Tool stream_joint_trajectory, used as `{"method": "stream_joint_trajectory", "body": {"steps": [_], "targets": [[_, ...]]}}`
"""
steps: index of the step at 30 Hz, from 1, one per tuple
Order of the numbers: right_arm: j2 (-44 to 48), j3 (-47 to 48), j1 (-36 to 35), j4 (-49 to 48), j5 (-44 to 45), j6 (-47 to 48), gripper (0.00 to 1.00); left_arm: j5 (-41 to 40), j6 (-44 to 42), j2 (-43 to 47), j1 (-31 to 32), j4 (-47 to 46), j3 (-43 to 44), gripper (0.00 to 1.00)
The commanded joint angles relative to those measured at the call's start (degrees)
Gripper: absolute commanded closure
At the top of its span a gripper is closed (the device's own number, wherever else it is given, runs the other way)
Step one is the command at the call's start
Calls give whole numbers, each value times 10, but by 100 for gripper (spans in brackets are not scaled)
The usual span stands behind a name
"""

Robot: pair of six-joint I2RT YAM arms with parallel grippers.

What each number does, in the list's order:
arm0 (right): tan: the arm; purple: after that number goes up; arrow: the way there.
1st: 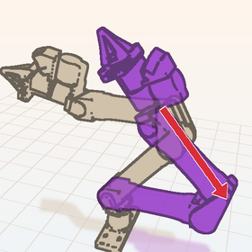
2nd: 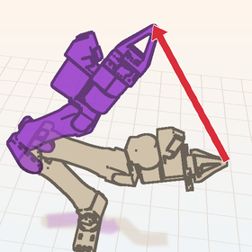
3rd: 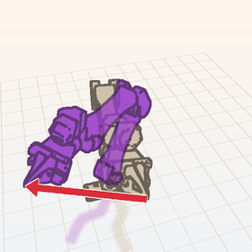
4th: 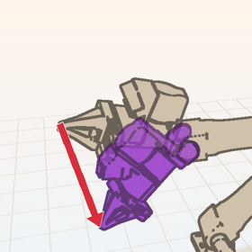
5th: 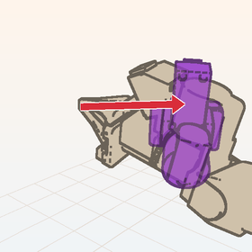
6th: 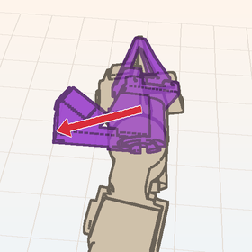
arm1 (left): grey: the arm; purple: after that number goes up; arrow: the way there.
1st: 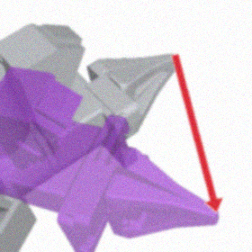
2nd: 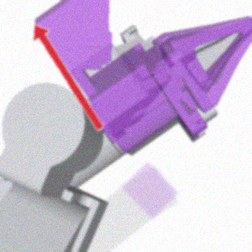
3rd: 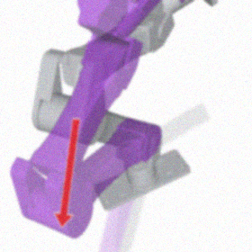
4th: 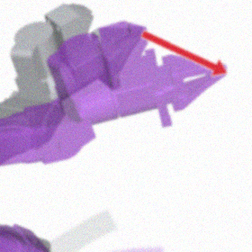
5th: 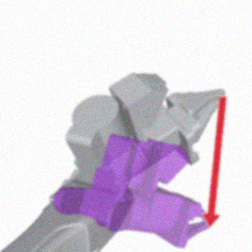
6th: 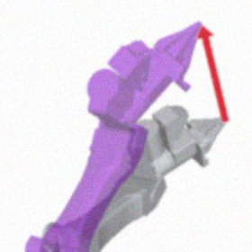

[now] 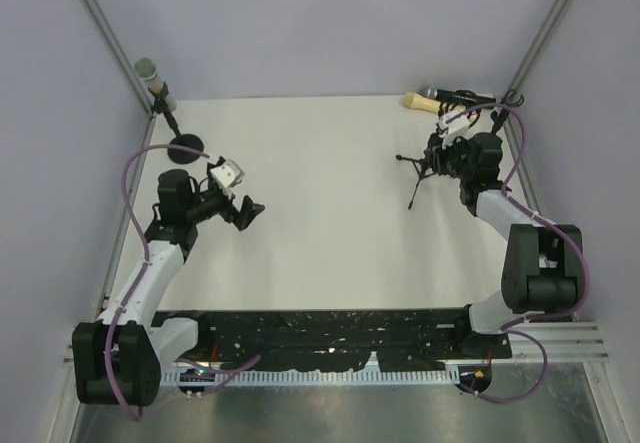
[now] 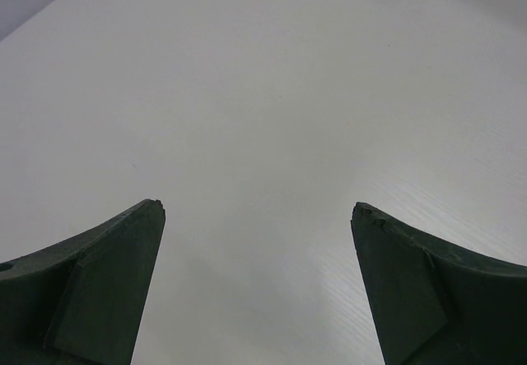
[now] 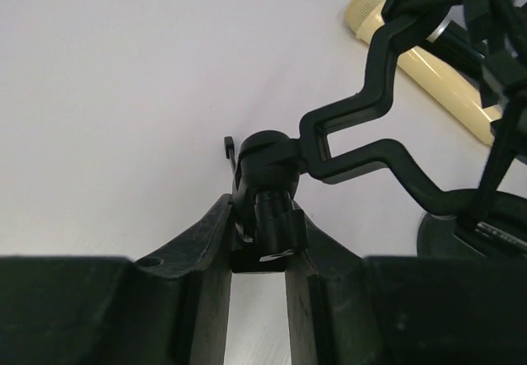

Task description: Remove the microphone from the stand

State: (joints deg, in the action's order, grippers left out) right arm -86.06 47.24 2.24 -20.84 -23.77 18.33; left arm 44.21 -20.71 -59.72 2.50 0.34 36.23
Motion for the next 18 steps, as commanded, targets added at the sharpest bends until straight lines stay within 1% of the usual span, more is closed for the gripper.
{"method": "stream_joint_trajectory", "body": {"steps": [1,2,3,6,8,9,10,11,12,13,14,15,16,17,18], "targets": [[-30,27,16,-45,63,28,92,-61,31,-13,-22,-83,19,0],[-34,35,17,-46,69,27,93,-67,36,-18,-22,-94,19,0],[-48,41,18,-50,79,25,93,-75,40,-22,-42,-103,18,0],[-70,71,20,-37,93,15,93,-93,44,-30,-64,-125,14,0],[-77,79,21,-33,93,7,87,-101,49,-30,-77,-129,11,0],[-75,80,22,-30,92,4,75,-106,52,-27,-84,-129,10,0],[-72,86,22,-13,89,2,60,-115,54,-23,-90,-126,9,0],[-64,88,22,0,87,-1,52,-124,57,-20,-97,-123,8,0],[-61,96,22,25,76,-3,35,-132,58,-16,-105,-119,7,0],[-49,100,22,42,72,-4,28,-143,60,-13,-110,-119,4,0],[-42,106,23,71,62,-9,15,-153,62,-8,-116,-124,2,0],[-26,110,24,83,57,-13,11,-169,66,-7,-121,-134,-4,0],[-10,112,25,111,45,-21,4,-185,72,-7,-126,-152,-10,0],[-1,115,25,124,41,-26,2,-204,80,-9,-130,-173,-13,0],[18,116,26,154,31,-37,3,-216,91,-17,-136,-192,-18,0]]}}
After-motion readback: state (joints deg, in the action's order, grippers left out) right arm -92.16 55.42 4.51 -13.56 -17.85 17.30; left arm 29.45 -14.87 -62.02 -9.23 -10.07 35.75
